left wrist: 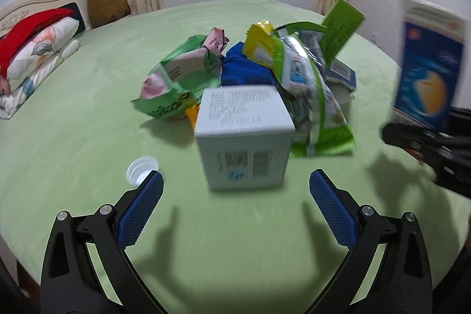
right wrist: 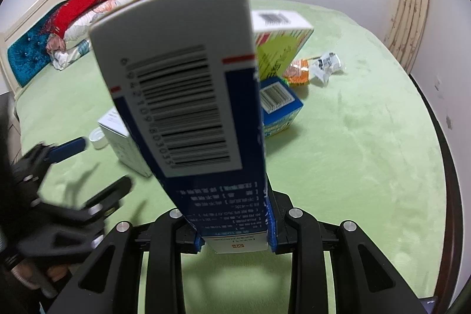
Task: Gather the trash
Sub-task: 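Grasp the blue-white box with the right tool while the left grasps the white box, then lower both held boxes into the orange bucket and open both tools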
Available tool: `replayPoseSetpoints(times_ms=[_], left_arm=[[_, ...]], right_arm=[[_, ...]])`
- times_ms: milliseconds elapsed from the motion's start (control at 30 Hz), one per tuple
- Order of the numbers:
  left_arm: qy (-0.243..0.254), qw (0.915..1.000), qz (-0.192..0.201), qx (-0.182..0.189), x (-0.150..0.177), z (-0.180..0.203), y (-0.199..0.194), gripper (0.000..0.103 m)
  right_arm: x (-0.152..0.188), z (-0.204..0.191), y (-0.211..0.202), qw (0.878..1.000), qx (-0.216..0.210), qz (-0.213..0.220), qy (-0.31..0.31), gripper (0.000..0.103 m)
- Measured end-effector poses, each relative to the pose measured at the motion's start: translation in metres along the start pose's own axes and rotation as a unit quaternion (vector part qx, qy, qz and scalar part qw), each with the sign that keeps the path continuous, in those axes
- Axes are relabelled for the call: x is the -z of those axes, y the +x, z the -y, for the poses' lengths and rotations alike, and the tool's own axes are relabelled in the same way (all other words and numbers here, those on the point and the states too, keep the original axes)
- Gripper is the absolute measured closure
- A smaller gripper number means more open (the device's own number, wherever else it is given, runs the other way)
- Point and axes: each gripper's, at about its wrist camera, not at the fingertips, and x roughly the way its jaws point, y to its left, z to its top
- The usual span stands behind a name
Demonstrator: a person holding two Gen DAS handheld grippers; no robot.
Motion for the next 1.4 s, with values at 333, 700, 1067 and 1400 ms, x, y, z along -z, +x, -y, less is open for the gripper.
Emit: replayPoseSetpoints(times_ms=[333,700,1067,1400], left_arm=[[-0.028,0.9988,-0.04,-0.001,-0.028,-0.006,0.053,0.041],[-0.011,0.9998,0.003,-0.018,-0.004,-0.004,-0.012,0.042],[0.013,0.9997,0.022,0.002,0.074,-0.001,-0.114,0.042],[0.088,0.9931,-0.073,0.029,0.196,0.02,-0.133,0.042]], right_arm=[[-0.004,-0.004,-0.007,1.0,0.0,0.001,-0.021,0.072],[0.014,-0.019,-0.03,1.0,0.005,0.007,-0.03,0.072],[0.073,-0.042,-0.069,0.999,-0.024,-0.003,-0.044,0.072],[0.17,-0.067,-0.092,0.987,-0.102,-0.081,-0.095,0.072]])
